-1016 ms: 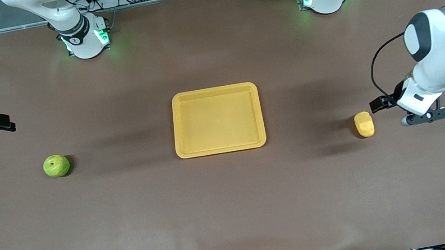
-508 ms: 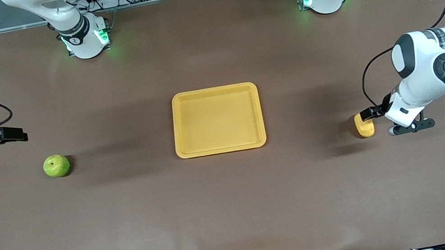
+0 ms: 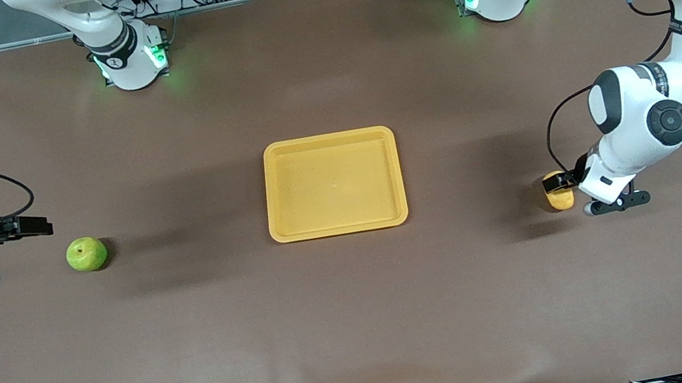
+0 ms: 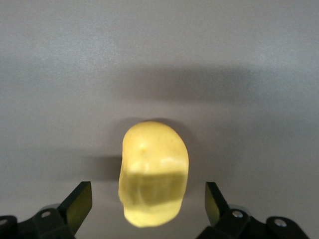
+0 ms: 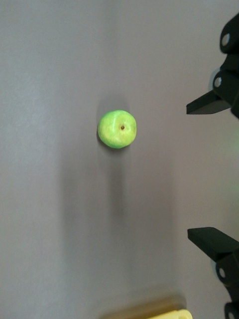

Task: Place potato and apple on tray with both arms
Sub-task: 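Grasp the potato with the left gripper while the right gripper grasps the apple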

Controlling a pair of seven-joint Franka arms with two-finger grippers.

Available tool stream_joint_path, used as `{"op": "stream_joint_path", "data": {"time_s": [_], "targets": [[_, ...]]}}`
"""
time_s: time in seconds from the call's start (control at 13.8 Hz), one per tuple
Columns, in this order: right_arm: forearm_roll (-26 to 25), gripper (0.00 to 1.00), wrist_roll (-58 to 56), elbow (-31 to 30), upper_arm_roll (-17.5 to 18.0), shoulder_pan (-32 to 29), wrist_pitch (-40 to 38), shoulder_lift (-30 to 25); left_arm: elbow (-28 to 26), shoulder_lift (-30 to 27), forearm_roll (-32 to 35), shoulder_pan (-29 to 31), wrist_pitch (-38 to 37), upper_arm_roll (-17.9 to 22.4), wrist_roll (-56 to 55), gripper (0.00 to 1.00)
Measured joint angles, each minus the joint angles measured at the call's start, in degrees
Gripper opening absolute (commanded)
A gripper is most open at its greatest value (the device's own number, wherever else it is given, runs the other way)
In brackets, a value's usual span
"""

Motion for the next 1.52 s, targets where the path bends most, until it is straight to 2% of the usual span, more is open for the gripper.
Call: {"op": "stream_joint_path", "data": {"time_s": [0.07, 0.15, 0.22, 0.44, 0.58, 1.02, 1.31, 1.52], "targets": [[-0.2, 1.0, 0.0, -0.4, 0.0, -0.1, 0.6, 0.7, 0.0, 0.7, 0.0, 0.0, 0.9, 0.0, 0.0, 0.95], [-0.3, 1.0, 0.0, -0.6, 0.0, -0.1, 1.3, 1.5, 0.0, 1.3, 0.0, 0.0, 1.7, 0.0, 0.0, 0.83], [-0.4, 1.0, 0.0, -0.7, 0.0, -0.2, 1.7, 2.3, 0.0, 1.7, 0.0, 0.0, 2.2, 0.0, 0.0, 0.65], [-0.5, 1.0, 0.0, -0.8, 0.0, -0.9, 2.8, 4.8, 0.1, 2.2, 0.0, 0.0, 2.5, 0.0, 0.0, 0.29], [-0.5, 1.0, 0.0, -0.9, 0.0, -1.5, 3.5, 6.1, 0.2, 2.1, 0.0, 0.0, 2.5, 0.0, 0.0, 0.0], [-0.5, 1.0, -0.1, -2.3, -0.1, -2.6, 7.6, 8.8, 1.1, 0.5, 0.0, -0.2, 0.6, -1.7, -0.1, 0.0], [-1.2, 1.0, -0.3, -6.4, -0.1, -4.0, 14.5, 10.7, 2.5, -3.1, 0.0, -0.4, -5.1, -7.5, -2.6, 0.0], [-1.7, 1.0, -0.4, -9.4, -0.1, -4.4, 17.1, 11.3, 6.2, -4.1, 0.0, -0.7, -12.0, -12.3, -6.3, 0.0]]}}
